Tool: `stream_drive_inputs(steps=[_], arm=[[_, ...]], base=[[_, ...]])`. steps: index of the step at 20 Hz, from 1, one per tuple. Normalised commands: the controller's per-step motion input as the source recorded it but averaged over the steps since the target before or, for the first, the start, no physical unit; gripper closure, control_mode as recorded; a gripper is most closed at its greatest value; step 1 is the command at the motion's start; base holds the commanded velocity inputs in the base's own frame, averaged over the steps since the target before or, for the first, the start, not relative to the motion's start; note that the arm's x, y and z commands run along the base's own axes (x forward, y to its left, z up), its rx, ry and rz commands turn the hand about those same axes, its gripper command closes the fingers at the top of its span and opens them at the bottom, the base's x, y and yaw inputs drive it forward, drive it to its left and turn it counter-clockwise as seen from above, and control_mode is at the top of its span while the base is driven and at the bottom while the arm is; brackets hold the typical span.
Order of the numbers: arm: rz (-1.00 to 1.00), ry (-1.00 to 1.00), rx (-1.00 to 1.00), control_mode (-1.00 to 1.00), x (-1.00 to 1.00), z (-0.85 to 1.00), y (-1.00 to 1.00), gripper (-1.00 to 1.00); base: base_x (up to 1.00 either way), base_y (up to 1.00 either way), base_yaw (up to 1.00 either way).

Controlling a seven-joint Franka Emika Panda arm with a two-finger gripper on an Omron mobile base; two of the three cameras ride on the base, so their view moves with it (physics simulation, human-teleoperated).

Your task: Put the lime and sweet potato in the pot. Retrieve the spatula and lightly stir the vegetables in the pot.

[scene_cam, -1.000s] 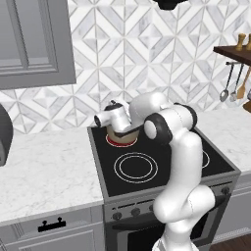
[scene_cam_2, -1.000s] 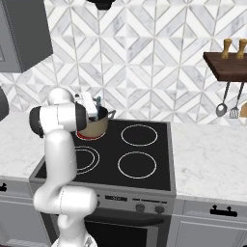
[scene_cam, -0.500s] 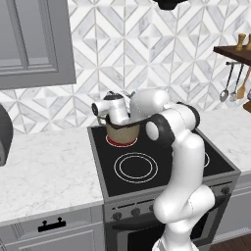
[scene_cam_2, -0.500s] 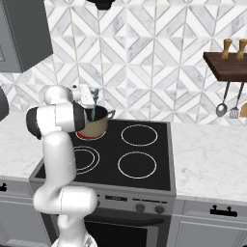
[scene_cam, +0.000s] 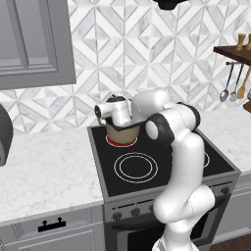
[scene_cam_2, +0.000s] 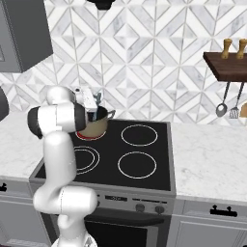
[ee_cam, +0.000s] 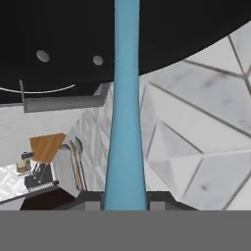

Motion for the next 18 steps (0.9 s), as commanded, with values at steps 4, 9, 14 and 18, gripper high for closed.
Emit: stream_drive_inputs(steps=[4, 9, 14, 18], arm=[[0.0, 0.0, 0.0, -1.0, 0.0, -0.68, 0.0, 1.0], [0.0, 0.06, 0.0, -1.0, 0.0, 0.17, 0.01, 1.0], [0.04, 0.18, 0.0, -1.0, -0.08, 0.77, 0.05, 1.0], [0.12, 0.28, 0.0, -1.0, -0.11, 0.23, 0.14, 1.0]], base=[[0.0, 0.0, 0.0], [0.0, 0.0, 0.0], [0.0, 0.0, 0.0], [0.0, 0.0, 0.0]])
